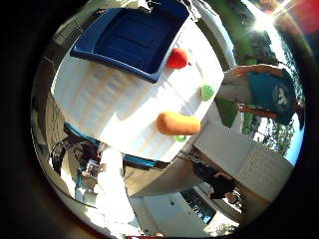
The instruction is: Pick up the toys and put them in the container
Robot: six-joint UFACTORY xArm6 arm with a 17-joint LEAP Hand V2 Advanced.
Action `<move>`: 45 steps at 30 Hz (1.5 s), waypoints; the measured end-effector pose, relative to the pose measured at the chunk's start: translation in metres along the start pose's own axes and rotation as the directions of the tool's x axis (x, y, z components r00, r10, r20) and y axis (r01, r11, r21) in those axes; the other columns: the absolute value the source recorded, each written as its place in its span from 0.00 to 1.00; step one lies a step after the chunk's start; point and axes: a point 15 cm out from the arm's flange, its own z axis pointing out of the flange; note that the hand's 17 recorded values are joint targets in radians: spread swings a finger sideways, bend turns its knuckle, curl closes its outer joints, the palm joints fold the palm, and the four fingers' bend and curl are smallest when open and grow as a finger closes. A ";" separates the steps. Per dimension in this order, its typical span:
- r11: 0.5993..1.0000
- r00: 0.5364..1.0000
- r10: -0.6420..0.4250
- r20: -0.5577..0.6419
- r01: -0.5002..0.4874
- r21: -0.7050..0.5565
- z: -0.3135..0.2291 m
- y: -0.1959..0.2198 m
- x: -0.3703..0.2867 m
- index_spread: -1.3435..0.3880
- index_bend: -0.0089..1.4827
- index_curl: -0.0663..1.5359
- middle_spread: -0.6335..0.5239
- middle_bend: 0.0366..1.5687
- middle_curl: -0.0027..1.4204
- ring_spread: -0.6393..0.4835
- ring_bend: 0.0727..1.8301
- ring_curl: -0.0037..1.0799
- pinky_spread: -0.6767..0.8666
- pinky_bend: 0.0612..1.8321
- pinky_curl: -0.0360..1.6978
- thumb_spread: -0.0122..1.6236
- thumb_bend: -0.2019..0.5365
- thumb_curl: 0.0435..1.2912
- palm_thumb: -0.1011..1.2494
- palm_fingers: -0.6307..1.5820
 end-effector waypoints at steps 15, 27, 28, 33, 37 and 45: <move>0.987 0.987 0.158 -0.014 -0.159 -0.019 0.042 0.038 0.270 0.66 0.11 0.23 0.57 0.08 0.21 0.81 0.16 0.31 0.71 0.21 0.15 0.76 0.24 0.23 0.59 0.37; 0.985 0.987 0.149 -0.063 -0.154 -0.084 0.139 0.050 0.362 0.65 0.11 0.21 0.57 0.09 0.23 0.79 0.16 0.31 0.70 0.22 0.16 0.72 0.23 0.24 0.58 0.34; 0.984 0.988 0.140 -0.067 -0.146 -0.100 0.142 0.054 0.363 0.66 0.11 0.21 0.57 0.10 0.23 0.79 0.16 0.31 0.70 0.22 0.16 0.72 0.24 0.24 0.58 0.34; 0.986 0.994 0.100 -0.041 -0.105 -0.127 0.154 0.071 0.346 0.67 0.11 0.21 0.56 0.10 0.23 0.78 0.15 0.30 0.70 0.21 0.15 0.71 0.24 0.24 0.58 0.34; 0.990 0.996 0.072 -0.044 -0.077 -0.120 0.147 0.087 0.331 0.67 0.11 0.21 0.56 0.10 0.24 0.78 0.15 0.30 0.70 0.21 0.15 0.71 0.23 0.24 0.57 0.34; 0.994 0.998 0.011 -0.059 -0.017 -0.105 0.132 0.109 0.307 0.68 0.11 0.20 0.56 0.10 0.24 0.78 0.14 0.30 0.70 0.21 0.16 0.71 0.23 0.23 0.55 0.35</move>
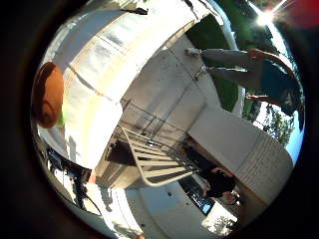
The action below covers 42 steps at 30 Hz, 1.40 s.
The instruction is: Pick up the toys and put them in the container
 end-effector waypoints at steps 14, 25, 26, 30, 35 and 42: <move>0.987 0.987 -0.146 0.071 0.150 -0.055 0.048 0.014 -0.085 0.68 0.11 0.20 0.56 0.09 0.24 0.79 0.15 0.31 0.70 0.22 0.16 0.71 0.24 0.22 0.53 0.35; 0.987 0.987 -0.155 -0.046 0.156 0.030 0.042 -0.036 -0.084 0.69 0.13 0.21 0.56 0.09 0.24 0.78 0.14 0.30 0.68 0.19 0.15 0.70 0.25 0.23 0.59 0.35; 0.987 0.986 -0.158 -0.055 0.160 0.034 0.040 -0.039 -0.085 0.69 0.13 0.21 0.56 0.09 0.24 0.78 0.13 0.30 0.68 0.19 0.15 0.69 0.24 0.23 0.59 0.35; 0.988 0.987 -0.146 -0.065 0.149 0.040 0.035 -0.044 -0.085 0.70 0.13 0.22 0.55 0.08 0.23 0.78 0.13 0.30 0.68 0.18 0.15 0.69 0.24 0.23 0.59 0.35; 0.986 0.984 -0.157 -0.086 0.161 0.042 0.029 -0.068 -0.097 0.70 0.14 0.23 0.52 0.11 0.24 0.78 0.17 0.31 0.68 0.16 0.14 0.69 0.25 0.24 0.62 0.44; 0.981 0.980 -0.134 -0.148 0.152 0.120 0.010 -0.091 -0.089 0.61 0.06 0.17 0.40 0.37 0.37 0.65 0.52 0.51 0.64 0.22 0.15 0.67 0.25 0.25 0.66 0.67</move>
